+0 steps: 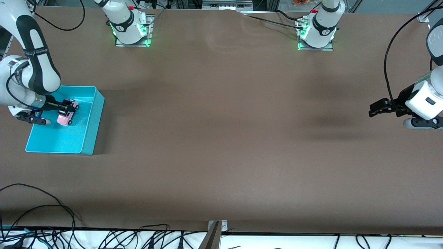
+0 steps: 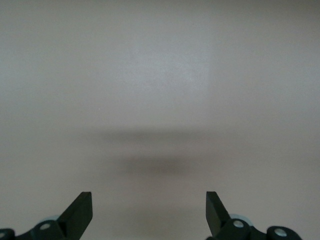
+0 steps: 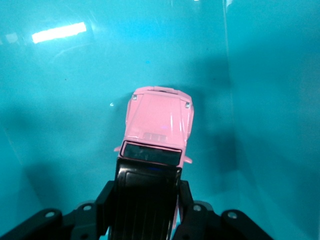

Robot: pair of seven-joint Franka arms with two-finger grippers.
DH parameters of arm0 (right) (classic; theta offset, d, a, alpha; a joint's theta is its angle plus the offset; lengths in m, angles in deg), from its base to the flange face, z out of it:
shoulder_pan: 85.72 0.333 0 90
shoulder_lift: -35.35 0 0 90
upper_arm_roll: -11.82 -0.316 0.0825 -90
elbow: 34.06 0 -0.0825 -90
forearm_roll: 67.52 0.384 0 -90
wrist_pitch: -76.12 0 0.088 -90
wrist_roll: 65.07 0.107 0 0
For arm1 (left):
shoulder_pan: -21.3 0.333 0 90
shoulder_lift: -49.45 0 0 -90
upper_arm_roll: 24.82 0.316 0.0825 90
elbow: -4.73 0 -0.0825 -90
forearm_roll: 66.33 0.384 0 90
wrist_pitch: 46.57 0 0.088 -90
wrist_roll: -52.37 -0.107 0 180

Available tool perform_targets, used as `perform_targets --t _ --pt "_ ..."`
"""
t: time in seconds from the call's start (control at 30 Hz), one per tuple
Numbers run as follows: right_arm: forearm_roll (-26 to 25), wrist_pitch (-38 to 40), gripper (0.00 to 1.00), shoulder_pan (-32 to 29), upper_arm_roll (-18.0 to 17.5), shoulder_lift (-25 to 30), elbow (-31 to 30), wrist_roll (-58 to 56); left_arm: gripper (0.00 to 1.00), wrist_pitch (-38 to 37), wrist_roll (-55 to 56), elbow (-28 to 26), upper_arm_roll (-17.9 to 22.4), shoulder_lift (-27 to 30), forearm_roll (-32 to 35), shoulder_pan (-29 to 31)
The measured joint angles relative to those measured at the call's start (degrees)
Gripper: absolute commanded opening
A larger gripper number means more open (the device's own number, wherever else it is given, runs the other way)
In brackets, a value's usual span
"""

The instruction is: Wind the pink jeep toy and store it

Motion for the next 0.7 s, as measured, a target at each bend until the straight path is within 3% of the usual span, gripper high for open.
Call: perform_targets --t 0.07,0.13,0.17,0.23,0.27,0.33,0.43,0.7 --pt "0.0 -0.7 0.11 0.0 0.0 -0.5 -0.3 0.0 1.0 0.0 0.0 0.0 0.0 0.0 0.0 0.0" --pt "0.0 -1.3 0.24 0.0 0.0 -1.1 -0.4 0.0 1.0 0.0 0.0 0.0 0.0 0.0 0.0 0.0" --pt "0.0 -1.5 0.34 0.0 0.0 -1.3 -0.5 0.0 1.0 0.0 0.0 0.0 0.0 0.0 0.0 0.0" --pt "0.0 -1.9 0.74 0.0 0.0 -1.8 -0.5 0.0 1.0 0.0 0.0 0.0 0.0 0.0 0.0 0.0" --pt "0.0 -2.1 0.81 0.0 0.0 -1.9 -0.5 0.0 1.0 0.0 0.0 0.0 0.0 0.0 0.0 0.0" --pt "0.0 -2.4 0.84 0.0 0.0 -1.8 -0.5 0.0 1.0 0.0 0.0 0.0 0.0 0.0 0.0 0.0" --pt "0.0 -3.3 0.99 0.0 0.0 -2.0 -0.6 0.4 1.0 0.0 0.0 0.0 0.0 0.0 0.0 0.0" --pt "0.0 -4.2 1.0 0.0 -0.8 -2.6 -0.7 2.5 1.0 0.0 0.0 0.0 0.0 0.0 0.0 0.0"
